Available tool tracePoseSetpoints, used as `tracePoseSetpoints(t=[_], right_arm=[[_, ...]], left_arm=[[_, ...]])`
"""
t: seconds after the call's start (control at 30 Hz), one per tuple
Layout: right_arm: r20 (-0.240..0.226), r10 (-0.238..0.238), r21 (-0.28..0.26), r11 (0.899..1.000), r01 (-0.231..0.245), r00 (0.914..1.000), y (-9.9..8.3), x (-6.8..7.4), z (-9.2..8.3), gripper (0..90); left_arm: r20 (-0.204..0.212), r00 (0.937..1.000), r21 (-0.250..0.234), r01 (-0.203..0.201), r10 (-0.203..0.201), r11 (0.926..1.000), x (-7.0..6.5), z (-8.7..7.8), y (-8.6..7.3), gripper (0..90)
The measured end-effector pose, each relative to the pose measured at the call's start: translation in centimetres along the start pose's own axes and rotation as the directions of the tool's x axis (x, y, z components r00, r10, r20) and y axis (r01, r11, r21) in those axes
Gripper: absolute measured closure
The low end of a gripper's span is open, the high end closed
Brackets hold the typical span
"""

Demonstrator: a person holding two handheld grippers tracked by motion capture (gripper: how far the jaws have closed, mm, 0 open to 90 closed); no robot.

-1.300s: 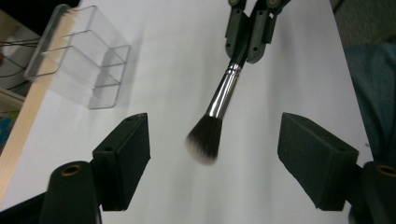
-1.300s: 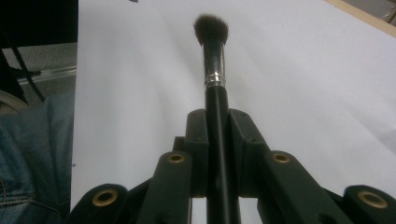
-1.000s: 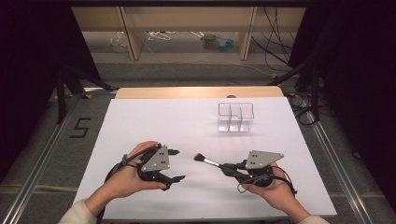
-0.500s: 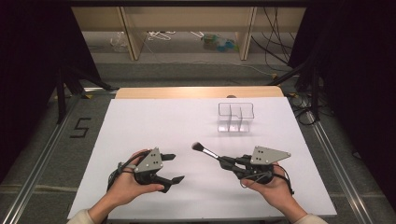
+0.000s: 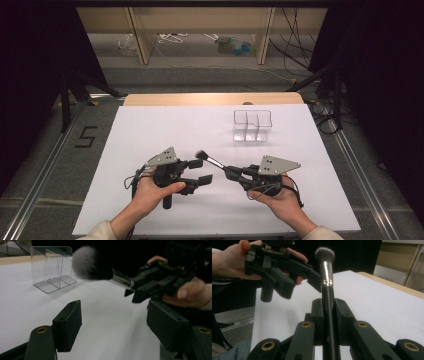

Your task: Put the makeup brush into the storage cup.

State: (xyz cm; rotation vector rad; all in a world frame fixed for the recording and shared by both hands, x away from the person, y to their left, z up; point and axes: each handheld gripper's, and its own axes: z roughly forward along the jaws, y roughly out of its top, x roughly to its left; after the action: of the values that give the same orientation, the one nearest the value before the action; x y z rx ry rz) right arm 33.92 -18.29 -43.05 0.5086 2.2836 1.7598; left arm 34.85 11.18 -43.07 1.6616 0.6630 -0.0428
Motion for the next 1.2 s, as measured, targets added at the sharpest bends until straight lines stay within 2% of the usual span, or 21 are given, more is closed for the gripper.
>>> tracePoseSetpoints(t=[0.07,0.1,0.27,0.33,0.6,0.63,0.77,0.87,0.97,1.03,1.13,1.2], right_arm=[[0.011,0.004,-0.014,1.0,-0.004,0.9999,0.0,0.1,0.1,79.3],[0.002,0.002,-0.007,1.0,-0.002,1.0,0.0,0.1,0.1,79.3],[0.005,0.003,-0.01,1.0,-0.003,1.0,0.1,0.1,0.0,79.3],[0.006,0.003,-0.015,1.0,-0.003,1.0,0.1,0.1,0.0,79.3],[0.011,0.004,-0.027,1.0,-0.003,0.9999,0.0,0.1,0.1,79.3],[0.015,0.001,-0.007,1.0,-0.001,0.9999,0.1,0.1,0.0,79.3],[0.01,-0.003,-0.029,1.0,0.004,0.9999,0.0,0.2,0.2,79.3],[0.015,-0.003,-0.021,1.0,0.003,0.9999,0.0,0.2,0.2,79.3],[0.012,0.003,-0.018,1.0,-0.003,0.9999,0.0,0.3,0.2,79.2],[0.029,-0.011,-0.014,1.0,0.011,0.9995,-0.1,0.4,0.3,79.2],[0.028,-0.015,-0.008,1.0,0.015,0.9995,-0.1,0.5,0.3,79.1],[0.04,-0.018,-0.01,1.0,0.018,0.999,-0.1,0.6,0.4,79.1]], left_arm=[[0.02,0.9993,-0.016,0.031,-0.03,0.9994,0.0,0.4,-0.1,29.6],[0.013,0.9988,-0.02,0.047,-0.047,0.9987,-0.1,0.5,-0.1,29.8],[0.018,0.9973,-0.043,0.071,-0.071,0.9965,-0.2,1.0,-0.1,32.1],[0.019,0.9955,-0.049,0.094,-0.093,0.9944,-0.3,1.2,-0.1,32.4],[0.029,0.9952,-0.066,0.095,-0.093,0.9933,-0.5,1.6,-0.1,39.1],[0.028,0.9945,-0.069,0.102,-0.101,0.9924,-0.5,1.6,-0.1,39.9],[0.037,0.9926,-0.086,0.119,-0.116,0.9892,-0.6,1.9,-0.2,42.5],[0.052,0.9898,-0.1,0.137,-0.132,0.9855,-0.6,2.1,-0.2,45.3],[0.047,0.9878,-0.111,0.153,-0.148,0.982,-0.6,2.4,-0.2,49.2],[0.047,0.9875,-0.123,0.155,-0.151,0.9802,-0.6,2.4,-0.2,54.2],[0.047,0.9867,-0.139,0.161,-0.156,0.9771,-0.6,2.4,-0.1,60.4],[0.065,0.985,-0.148,0.168,-0.16,0.9746,-0.5,2.3,0.0,65.6]])
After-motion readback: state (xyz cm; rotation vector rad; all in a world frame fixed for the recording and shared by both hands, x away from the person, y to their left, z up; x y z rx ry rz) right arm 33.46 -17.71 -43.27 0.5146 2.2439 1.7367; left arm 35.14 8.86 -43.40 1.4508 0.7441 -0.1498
